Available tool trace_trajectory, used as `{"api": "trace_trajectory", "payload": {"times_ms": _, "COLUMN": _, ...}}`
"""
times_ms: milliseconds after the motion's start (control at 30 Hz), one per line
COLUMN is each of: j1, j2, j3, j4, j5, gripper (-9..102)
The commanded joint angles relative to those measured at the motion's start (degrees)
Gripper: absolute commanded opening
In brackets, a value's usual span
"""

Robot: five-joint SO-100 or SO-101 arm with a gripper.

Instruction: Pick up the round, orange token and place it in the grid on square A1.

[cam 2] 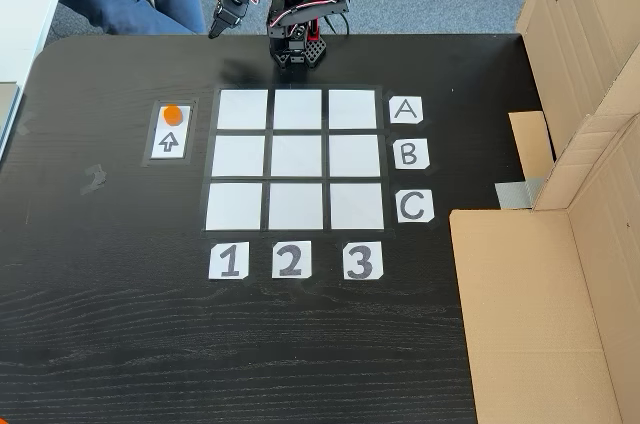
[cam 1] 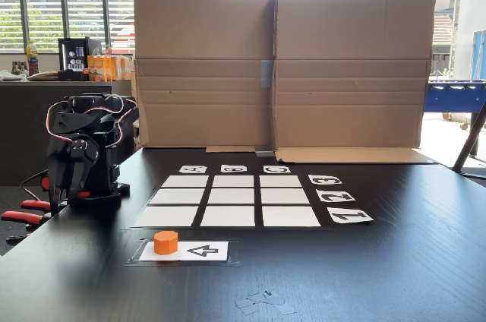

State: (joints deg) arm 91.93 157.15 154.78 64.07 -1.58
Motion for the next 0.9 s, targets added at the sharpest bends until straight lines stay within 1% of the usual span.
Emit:
{"api": "trace_trajectory", "payload": {"times_ms": 0, "j1": -0.62, "j2": -4.75, "j3": -6.86, "j4": -0.44, "j5": -0.44, "gripper": 14}}
{"api": "trace_trajectory", "payload": {"times_ms": 133, "j1": -1.58, "j2": -9.93, "j3": -12.92, "j4": -0.18, "j5": -0.53, "gripper": 17}}
{"api": "trace_trajectory", "payload": {"times_ms": 367, "j1": -4.31, "j2": -20.39, "j3": -23.29, "j4": 3.52, "j5": -0.62, "gripper": 20}}
{"api": "trace_trajectory", "payload": {"times_ms": 567, "j1": -9.05, "j2": -31.2, "j3": -33.49, "j4": 9.23, "j5": -0.62, "gripper": 21}}
{"api": "trace_trajectory", "payload": {"times_ms": 867, "j1": -17.4, "j2": -42.01, "j3": -44.3, "j4": 13.45, "j5": 1.41, "gripper": 22}}
